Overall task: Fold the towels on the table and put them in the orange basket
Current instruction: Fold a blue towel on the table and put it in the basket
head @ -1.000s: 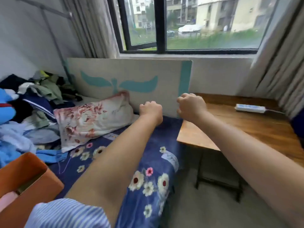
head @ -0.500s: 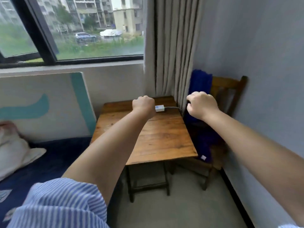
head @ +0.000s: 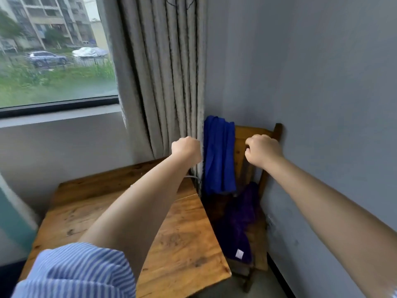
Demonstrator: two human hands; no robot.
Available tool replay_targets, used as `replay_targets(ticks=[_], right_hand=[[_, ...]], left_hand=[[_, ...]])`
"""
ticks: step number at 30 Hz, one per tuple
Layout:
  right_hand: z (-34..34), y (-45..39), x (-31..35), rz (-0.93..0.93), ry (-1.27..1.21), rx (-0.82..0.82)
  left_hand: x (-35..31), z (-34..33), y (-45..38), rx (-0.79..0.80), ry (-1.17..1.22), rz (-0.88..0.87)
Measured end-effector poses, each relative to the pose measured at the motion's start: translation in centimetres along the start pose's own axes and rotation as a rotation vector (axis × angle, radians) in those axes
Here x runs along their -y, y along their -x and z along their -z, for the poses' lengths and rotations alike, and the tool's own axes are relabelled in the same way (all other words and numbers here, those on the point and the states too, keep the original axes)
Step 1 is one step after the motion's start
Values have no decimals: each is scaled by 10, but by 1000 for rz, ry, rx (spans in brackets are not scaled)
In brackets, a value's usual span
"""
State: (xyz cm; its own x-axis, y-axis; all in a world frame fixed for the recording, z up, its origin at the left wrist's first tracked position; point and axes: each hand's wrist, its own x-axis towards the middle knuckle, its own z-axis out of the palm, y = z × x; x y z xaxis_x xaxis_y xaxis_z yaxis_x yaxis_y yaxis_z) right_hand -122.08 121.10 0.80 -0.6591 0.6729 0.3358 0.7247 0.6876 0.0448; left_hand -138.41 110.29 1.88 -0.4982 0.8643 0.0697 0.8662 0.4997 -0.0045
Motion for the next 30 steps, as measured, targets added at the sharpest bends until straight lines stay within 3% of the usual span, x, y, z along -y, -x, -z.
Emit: replay_targets(ticks=[8,15,21,30], right_hand=[[-41,-94,-36,-73,-43,32],[-107,-159,-68,-90,-177,204],[-161,-227,-87,-59,-351,223],[-215,-300,-81,-96,-545,175]], left_hand=[[-14,-26,-128,85,39,-34],[-32,-75,-205,154,146,-5],[-44,-105,-262,189,289,134],[-41,-138,-312,8,589,418]])
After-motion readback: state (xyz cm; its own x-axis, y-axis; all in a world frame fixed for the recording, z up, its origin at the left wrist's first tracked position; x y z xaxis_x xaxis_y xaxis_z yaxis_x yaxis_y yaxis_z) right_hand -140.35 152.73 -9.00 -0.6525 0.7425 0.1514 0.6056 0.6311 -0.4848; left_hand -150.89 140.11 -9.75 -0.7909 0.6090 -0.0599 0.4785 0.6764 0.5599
